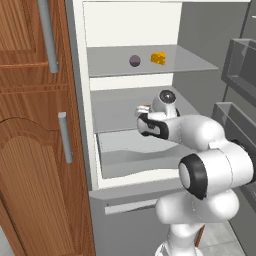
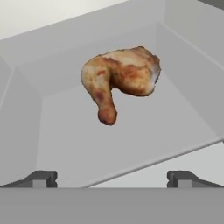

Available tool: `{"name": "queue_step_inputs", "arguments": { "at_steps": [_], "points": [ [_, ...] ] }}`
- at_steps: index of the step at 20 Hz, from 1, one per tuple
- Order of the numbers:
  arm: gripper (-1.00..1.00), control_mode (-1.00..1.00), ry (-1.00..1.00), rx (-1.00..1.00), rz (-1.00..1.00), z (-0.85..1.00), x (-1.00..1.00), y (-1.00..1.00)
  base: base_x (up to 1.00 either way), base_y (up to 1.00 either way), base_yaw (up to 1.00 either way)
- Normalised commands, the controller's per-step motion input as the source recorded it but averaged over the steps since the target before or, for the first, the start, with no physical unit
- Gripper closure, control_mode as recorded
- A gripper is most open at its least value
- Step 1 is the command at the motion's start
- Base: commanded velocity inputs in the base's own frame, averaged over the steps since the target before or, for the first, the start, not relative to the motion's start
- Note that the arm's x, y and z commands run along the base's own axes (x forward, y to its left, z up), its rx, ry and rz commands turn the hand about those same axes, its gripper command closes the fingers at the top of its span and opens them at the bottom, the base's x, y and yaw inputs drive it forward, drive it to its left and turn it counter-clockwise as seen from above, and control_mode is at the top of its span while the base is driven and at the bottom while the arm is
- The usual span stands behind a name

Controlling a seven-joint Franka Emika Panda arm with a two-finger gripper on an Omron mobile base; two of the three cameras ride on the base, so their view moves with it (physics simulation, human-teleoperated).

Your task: Take the cheese, chicken drumstick, and eggplant from the fridge and place them on the plate on the dining counter to create an appetizer plate.

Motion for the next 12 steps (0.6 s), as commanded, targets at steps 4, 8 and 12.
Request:
{"name": "queue_step_inputs", "arguments": {
  "at_steps": [4, 8, 12],
  "points": [
    [-1.0, -1.0, 0.0, 0.0, 0.0, -0.08, 0.27, 0.0, 0.0, 0.0, 0.0],
    [-1.0, -1.0, 0.0, 0.0, 0.0, -0.12, 0.26, 0.0, 0.0, 0.0, 0.0],
    [-1.0, -1.0, 0.0, 0.0, 0.0, -0.17, 0.24, 0.0, 0.0, 0.0, 0.0]
  ]
}}
